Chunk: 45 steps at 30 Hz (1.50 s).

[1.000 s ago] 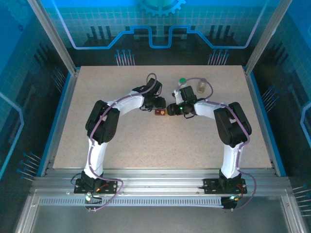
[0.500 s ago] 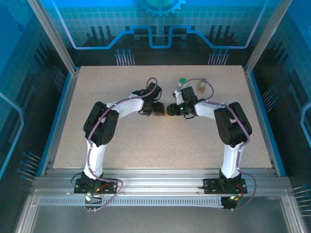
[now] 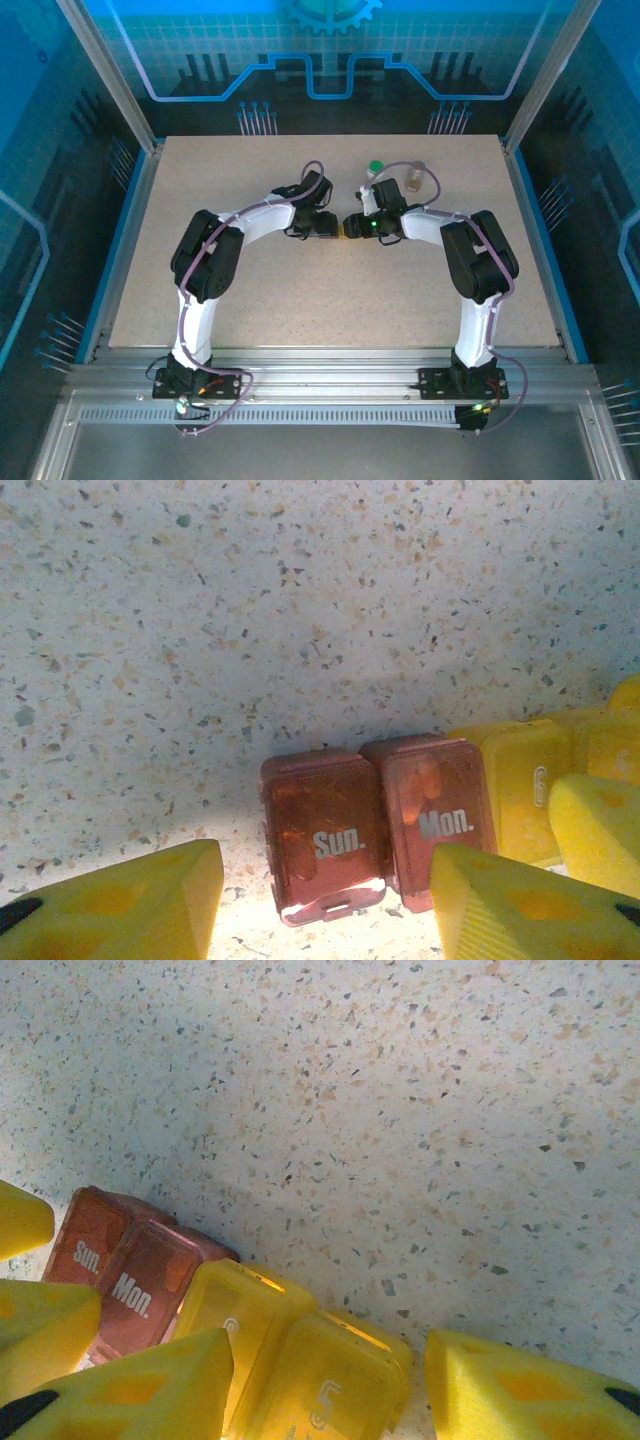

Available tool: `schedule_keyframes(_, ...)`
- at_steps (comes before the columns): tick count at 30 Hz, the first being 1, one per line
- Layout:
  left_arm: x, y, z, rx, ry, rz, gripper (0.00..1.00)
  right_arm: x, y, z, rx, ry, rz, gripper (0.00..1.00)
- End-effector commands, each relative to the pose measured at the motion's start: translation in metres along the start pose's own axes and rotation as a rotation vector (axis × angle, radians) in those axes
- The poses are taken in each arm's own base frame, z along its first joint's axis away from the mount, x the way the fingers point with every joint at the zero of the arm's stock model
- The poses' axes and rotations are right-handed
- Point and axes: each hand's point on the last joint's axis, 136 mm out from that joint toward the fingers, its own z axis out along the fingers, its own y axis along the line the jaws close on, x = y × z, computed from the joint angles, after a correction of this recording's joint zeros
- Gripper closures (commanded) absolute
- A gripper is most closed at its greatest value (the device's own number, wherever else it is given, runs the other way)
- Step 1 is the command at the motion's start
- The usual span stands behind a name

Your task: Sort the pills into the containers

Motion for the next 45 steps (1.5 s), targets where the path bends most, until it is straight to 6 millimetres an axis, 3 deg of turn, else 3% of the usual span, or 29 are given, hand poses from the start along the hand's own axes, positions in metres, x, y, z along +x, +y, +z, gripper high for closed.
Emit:
schedule_keyframes(1, -0.004, -0.012, 0.000, 0.079, 0.011, -0.040, 0.42, 0.031, -0.012, 0.005, 0.017, 0.093, 0.031, 0.46)
schedule_keyframes(8, 0.008, 0.010, 0.013, 0.055, 0.058, -0.085, 0.46, 0.034, -0.012, 0.006, 0.002, 0.112, 0.032, 0.46)
schedule_keyframes(15, 0.039, 0.031, 0.047, -0.014, 0.149, -0.089, 0.46, 0.039, -0.013, 0.003, -0.006, 0.125, 0.032, 0.46)
schedule_keyframes(18, 0.041, 0.038, 0.049, -0.047, 0.151, -0.086, 0.46, 0.040, -0.014, 0.001, -0.005, 0.129, 0.032, 0.46)
schedule_keyframes(24, 0.032, 0.029, 0.035, -0.021, 0.134, -0.077, 0.45, 0.041, -0.022, 0.001, 0.008, 0.147, 0.053, 0.46)
schedule_keyframes(33, 0.042, 0.012, 0.021, 0.091, 0.138, -0.146, 0.41, 0.037, -0.019, 0.000, -0.010, 0.139, 0.085, 0.46)
schedule_keyframes(41, 0.006, -0.013, -0.016, 0.196, 0.022, -0.180, 0.38, 0.032, -0.020, 0.000, -0.012, 0.126, 0.097, 0.46)
schedule_keyframes(45, 0.001, -0.021, -0.024, 0.229, 0.004, -0.187, 0.36, 0.032, -0.019, 0.002, -0.019, 0.128, 0.097, 0.47)
